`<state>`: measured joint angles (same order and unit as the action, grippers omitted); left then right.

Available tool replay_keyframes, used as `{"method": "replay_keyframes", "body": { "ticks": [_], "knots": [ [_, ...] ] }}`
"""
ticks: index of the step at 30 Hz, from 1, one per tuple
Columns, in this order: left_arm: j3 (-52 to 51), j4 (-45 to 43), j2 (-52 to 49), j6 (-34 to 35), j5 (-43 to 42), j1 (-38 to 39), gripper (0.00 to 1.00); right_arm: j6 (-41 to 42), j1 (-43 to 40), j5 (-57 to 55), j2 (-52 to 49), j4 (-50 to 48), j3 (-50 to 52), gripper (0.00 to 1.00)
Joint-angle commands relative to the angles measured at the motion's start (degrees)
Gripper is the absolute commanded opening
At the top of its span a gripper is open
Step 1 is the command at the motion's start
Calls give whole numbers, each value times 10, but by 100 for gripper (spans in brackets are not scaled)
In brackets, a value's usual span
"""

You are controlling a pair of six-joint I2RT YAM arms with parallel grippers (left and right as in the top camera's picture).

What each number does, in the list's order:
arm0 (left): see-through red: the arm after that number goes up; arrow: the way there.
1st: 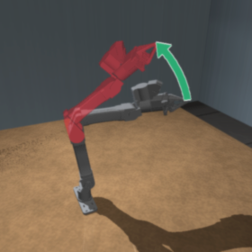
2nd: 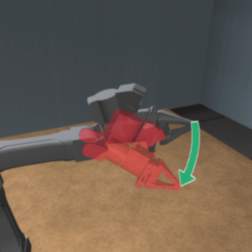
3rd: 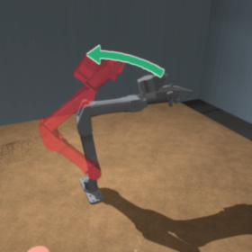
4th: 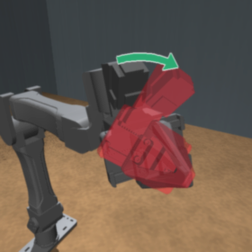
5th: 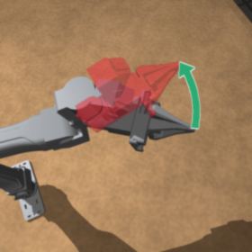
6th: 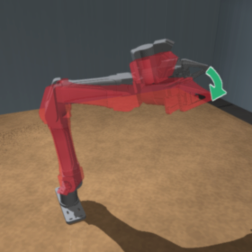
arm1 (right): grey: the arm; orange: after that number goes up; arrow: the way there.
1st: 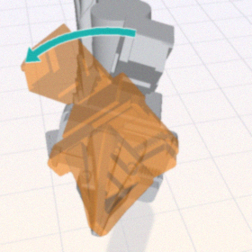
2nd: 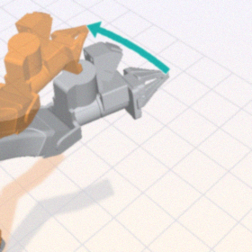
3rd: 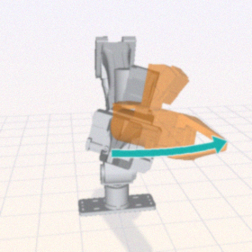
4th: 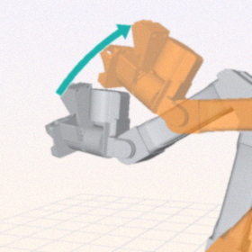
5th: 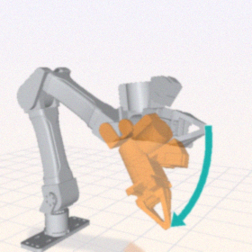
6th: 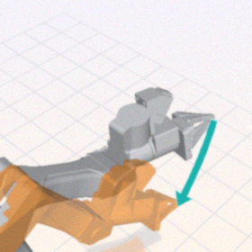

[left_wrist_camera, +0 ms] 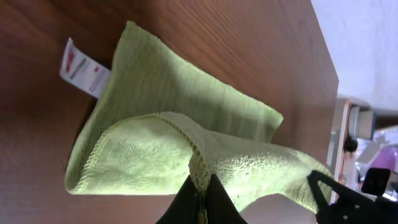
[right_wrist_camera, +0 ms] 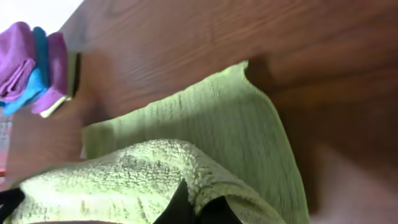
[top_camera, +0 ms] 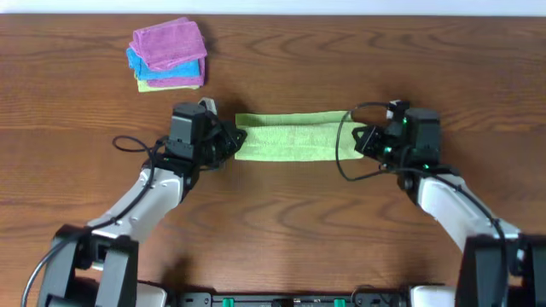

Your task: Fold the cloth

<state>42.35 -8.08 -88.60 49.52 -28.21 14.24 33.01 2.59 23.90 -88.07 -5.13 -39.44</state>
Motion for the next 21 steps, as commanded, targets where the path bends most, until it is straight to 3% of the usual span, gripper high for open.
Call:
{"method": "replay_keyframes", "body": {
  "ticks": [1,11,21],
  "knots": [
    [10,-9,-15,8,26,-2,6,-23,4,-12,-39,-9,-35,1],
    [13,-66,-66,9,49,-2,6,-40,12,-23,-138,-31,-109,1],
    [34,-88,-120,2,77,-2,6,-50,20,-53,-187,-61,-118,1]
  ]
}}
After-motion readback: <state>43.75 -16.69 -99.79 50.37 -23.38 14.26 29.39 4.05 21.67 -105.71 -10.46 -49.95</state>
